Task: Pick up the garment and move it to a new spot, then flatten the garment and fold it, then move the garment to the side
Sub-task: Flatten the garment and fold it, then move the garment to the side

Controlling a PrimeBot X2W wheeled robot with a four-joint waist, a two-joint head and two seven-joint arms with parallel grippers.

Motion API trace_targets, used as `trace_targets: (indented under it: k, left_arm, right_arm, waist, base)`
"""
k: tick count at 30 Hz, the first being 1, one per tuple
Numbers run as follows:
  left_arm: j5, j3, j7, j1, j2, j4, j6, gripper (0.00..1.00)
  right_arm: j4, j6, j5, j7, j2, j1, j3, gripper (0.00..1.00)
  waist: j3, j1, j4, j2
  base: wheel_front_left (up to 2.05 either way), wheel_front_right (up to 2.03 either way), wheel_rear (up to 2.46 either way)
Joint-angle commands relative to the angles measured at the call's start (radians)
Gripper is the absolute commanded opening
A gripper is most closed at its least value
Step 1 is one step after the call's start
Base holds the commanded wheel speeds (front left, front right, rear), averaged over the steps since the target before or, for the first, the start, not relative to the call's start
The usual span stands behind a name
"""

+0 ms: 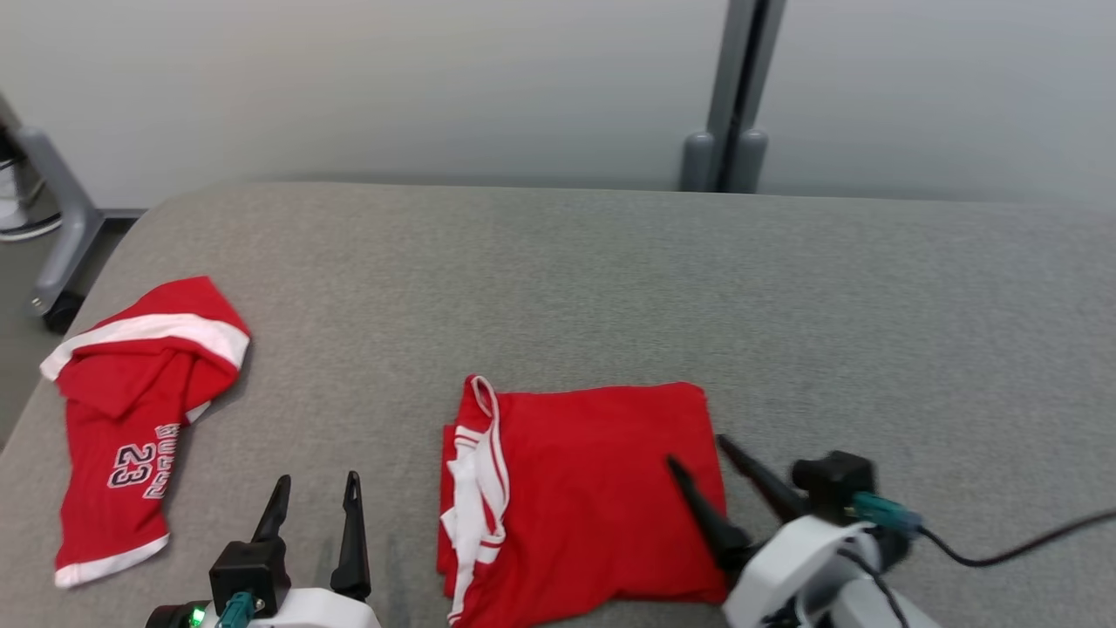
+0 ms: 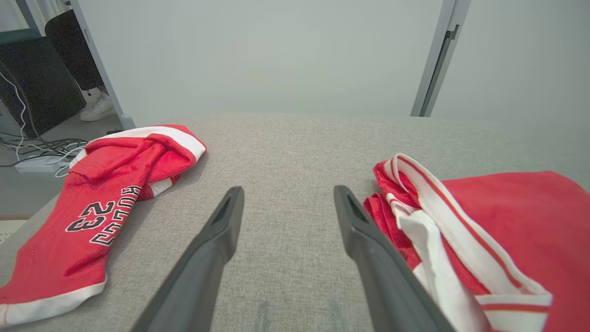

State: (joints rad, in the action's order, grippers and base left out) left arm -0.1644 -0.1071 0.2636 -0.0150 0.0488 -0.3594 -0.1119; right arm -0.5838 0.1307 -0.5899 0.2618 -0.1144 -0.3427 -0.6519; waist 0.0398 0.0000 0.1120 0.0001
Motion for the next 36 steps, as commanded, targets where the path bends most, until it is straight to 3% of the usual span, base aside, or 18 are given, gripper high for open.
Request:
trace_targets:
  k: [1, 6, 11, 25, 36]
  left_arm:
    - [0.001, 0.004, 0.001, -0.016, 0.004, 0.003, -0.006, 1.00]
    - [0.014, 0.026, 0.001, 0.002, 0.004, 0.004, -0.013, 1.00]
    - [0.030, 0.052, 0.001, 0.026, 0.004, 0.002, -0.015, 1.00]
    - [0.068, 0.091, 0.001, 0.125, 0.004, 0.016, 0.003, 1.00]
    - [0.059, 0.074, 0.001, 0.106, 0.004, 0.012, -0.004, 1.00]
  right_arm:
    - [-0.001, 0.000, 0.014, 0.004, 0.002, 0.018, 0.009, 1.00]
    - [0.038, 0.000, 0.247, 0.004, 0.034, 0.127, 0.319, 1.00]
    - [0.081, 0.000, 0.394, 0.004, 0.059, 0.203, 0.469, 1.00]
    - [0.161, 0.000, 0.442, 0.004, 0.061, 0.336, 0.485, 1.00]
    - [0.164, 0.000, 0.411, 0.004, 0.061, 0.304, 0.463, 1.00]
  waist:
    - [-0.010, 0.0000, -0.027, -0.0001]
    - [-0.025, 0.0000, -0.083, -0.0001]
    - [-0.039, 0.0000, -0.129, -0.0001]
    - [-0.083, 0.0000, -0.187, -0.0001]
    - [-0.055, 0.0000, -0.158, -0.0001]
  base:
    - [0.00, 0.00, 0.00]
    - [0.00, 0.00, 0.00]
    - [0.00, 0.00, 0.00]
    - [0.00, 0.00, 0.00]
    - [0.00, 0.00, 0.00]
